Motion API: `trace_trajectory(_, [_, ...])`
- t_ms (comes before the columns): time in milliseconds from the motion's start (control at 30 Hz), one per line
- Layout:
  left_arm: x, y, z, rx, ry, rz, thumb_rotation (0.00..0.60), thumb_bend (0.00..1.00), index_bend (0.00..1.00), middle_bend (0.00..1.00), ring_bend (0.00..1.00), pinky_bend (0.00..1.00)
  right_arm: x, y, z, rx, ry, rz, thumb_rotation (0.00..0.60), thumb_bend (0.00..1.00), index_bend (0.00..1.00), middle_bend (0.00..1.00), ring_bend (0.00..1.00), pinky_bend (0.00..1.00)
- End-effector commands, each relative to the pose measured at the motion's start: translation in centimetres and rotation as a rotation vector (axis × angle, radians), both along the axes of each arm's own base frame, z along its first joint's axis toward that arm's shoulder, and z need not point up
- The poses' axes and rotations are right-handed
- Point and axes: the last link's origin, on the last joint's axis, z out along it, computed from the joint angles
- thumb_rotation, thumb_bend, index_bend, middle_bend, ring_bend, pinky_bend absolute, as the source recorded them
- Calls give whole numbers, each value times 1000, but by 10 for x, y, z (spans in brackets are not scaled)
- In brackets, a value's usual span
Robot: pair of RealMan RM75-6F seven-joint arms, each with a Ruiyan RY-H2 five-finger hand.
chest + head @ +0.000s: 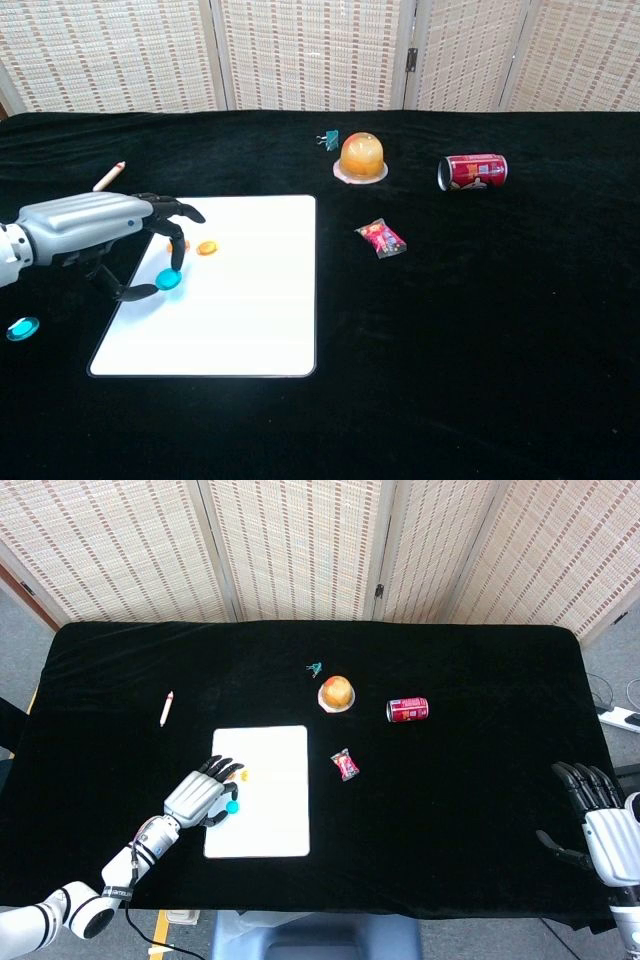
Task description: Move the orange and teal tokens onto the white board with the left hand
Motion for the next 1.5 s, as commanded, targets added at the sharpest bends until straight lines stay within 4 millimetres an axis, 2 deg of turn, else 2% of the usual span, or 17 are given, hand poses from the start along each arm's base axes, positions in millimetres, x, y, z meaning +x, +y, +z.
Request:
trace_trajectory(33, [-1, 0, -1, 1, 5, 2, 600, 418, 464, 131, 9, 0, 0, 0, 0, -1, 1, -1, 600, 270, 65, 112, 20, 21])
trace_trajectory(100, [-2, 0, -1, 2, 5, 4, 600, 417, 425, 127, 5, 0, 0, 1, 0, -1, 1, -2, 600, 270, 65, 112, 20, 21])
trace_trajectory(200, [-3, -1, 0, 9, 1, 5, 600, 416, 312, 112, 1, 0, 0, 0, 0, 1, 1, -1, 600, 270, 65, 112, 21, 21])
trace_trajectory(300, [-5, -2, 3, 16, 0, 7, 600, 415, 275, 107, 0, 0, 1, 0, 0, -1, 1, 2, 600, 269, 64, 112, 20, 21])
trace_trajectory(500, [-17, -7, 26, 52, -22, 28, 600, 415, 356, 107, 0, 0, 3, 0, 1, -1, 1, 8, 600, 270, 65, 112, 20, 21])
trace_trajectory(633, [-31, -11, 42, 75, -20, 45, 600, 416, 411, 106, 0, 0, 4, -1, -1, 2, 0, 15, 600, 270, 65, 112, 20, 21])
trace_trajectory(767, [-50, -23, 51, 85, -15, 71, 600, 417, 424, 106, 0, 0, 5, -2, -2, 7, -1, 20, 600, 270, 65, 112, 20, 21])
trace_trajectory(1067, [-80, -52, 51, 85, 2, 112, 600, 417, 426, 106, 0, 0, 9, -6, -4, 20, 0, 41, 600, 270, 65, 112, 19, 21])
trace_trajectory(1500, [-103, -72, 52, 93, 7, 183, 600, 415, 416, 106, 0, 0, 14, -8, -6, 29, 1, 57, 600, 270, 65, 112, 25, 20])
